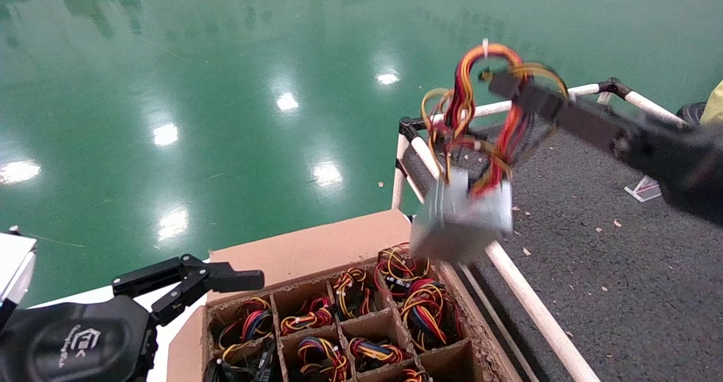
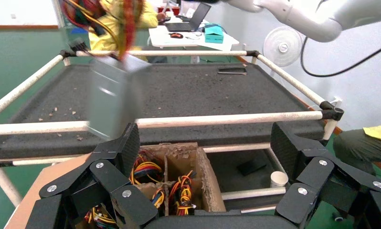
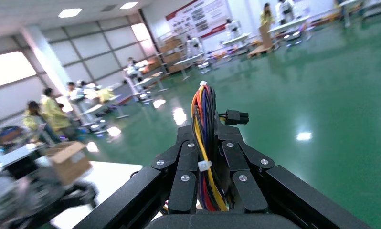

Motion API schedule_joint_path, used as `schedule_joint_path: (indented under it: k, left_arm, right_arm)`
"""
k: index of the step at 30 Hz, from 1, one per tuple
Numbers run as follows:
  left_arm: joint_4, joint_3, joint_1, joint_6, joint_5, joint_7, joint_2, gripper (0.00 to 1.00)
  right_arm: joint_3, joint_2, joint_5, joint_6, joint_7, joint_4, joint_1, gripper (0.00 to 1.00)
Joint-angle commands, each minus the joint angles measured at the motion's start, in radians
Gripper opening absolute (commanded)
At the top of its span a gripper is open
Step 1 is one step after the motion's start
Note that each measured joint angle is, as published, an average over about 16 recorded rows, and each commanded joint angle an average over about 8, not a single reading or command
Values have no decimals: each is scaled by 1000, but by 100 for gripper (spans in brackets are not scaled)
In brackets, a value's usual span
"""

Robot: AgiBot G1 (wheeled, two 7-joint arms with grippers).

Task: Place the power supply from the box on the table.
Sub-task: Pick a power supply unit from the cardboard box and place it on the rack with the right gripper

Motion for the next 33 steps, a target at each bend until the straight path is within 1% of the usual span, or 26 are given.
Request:
schedule_joint_path:
  k: [1, 4, 7, 10, 13, 16, 21, 27, 33]
  left_arm:
    - [0, 0, 0, 0, 0, 0, 0, 100]
    - [0, 0, 0, 0, 0, 0, 0, 100]
    - [0, 0, 0, 0, 0, 0, 0, 100]
    - [0, 0, 0, 0, 0, 0, 0, 100]
    - [0, 0, 0, 0, 0, 0, 0, 100]
    - [0, 0, 0, 0, 0, 0, 0, 100]
    - [0, 0, 0, 0, 0, 0, 0, 100]
    - [0, 0, 0, 0, 0, 0, 0, 100]
    - [0, 0, 0, 0, 0, 0, 0, 100]
  right_arm:
    - [-9, -11, -22, 9, 4, -18, 59, 0]
    - [-33, -44, -73, 3, -27, -106, 165, 0]
    - [-55, -81, -120, -8, -73, -219, 264, 0]
    - [-73, -118, -164, -14, -134, -350, 350, 0]
    - [-87, -155, -205, 4, -204, -488, 424, 0]
    - [-99, -195, -247, 63, -274, -619, 488, 0]
    - [-116, -258, -308, 207, -382, -790, 565, 0]
    - [-125, -319, -343, 349, -510, -921, 601, 0]
    - [-117, -365, -343, 465, -617, -1001, 605, 0]
